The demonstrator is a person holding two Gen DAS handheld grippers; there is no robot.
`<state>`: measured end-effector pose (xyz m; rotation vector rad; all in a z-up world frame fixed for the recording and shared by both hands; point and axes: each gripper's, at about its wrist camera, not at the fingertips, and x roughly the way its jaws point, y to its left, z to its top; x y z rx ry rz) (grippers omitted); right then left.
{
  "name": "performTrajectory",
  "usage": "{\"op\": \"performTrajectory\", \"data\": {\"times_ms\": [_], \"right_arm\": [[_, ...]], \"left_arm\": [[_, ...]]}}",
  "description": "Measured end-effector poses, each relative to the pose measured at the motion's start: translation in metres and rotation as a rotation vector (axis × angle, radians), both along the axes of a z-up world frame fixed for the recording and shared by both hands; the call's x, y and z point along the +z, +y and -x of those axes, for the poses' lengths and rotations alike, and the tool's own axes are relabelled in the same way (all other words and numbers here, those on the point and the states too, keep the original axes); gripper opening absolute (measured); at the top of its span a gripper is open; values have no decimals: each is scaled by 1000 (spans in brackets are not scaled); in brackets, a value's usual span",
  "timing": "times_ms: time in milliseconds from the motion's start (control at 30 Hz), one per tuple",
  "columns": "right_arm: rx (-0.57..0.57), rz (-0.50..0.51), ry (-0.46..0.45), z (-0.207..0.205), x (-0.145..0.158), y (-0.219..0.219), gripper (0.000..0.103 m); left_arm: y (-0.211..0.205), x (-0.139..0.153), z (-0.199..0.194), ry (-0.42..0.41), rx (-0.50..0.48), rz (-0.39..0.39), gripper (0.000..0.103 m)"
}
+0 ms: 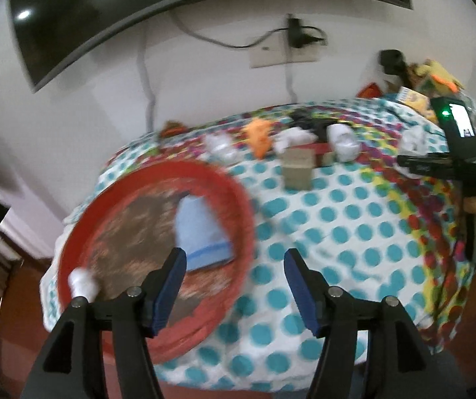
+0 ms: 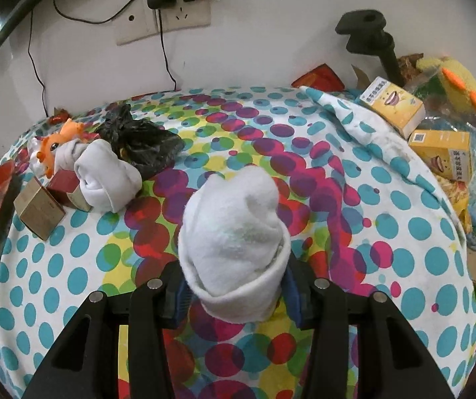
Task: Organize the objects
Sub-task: 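Grasp the beige MARUBI box with the left tool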
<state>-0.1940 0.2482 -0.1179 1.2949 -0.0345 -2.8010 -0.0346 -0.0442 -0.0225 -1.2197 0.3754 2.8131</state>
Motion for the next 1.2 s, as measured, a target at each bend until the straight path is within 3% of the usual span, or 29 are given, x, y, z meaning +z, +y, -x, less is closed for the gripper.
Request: {"op": "performTrajectory", "data": {"times_ms": [200, 433, 833, 1033, 1200], "right_arm": [[0, 4, -5, 0, 0, 1, 47], [-2, 24, -9, 1, -1, 0, 49], [1, 29, -12, -1, 0, 0, 54], [4, 27, -14, 0, 0, -3, 57], [4, 28, -14, 0, 0, -3, 57]], "left_arm": [[37, -21, 56, -109, -101, -95, 65], [58, -39, 109, -187, -86, -100, 65], [65, -53, 172, -301, -48, -174, 76], [66, -63, 190, -289, -26, -105, 76], [61, -70, 196, -288, -8, -128, 76]]}}
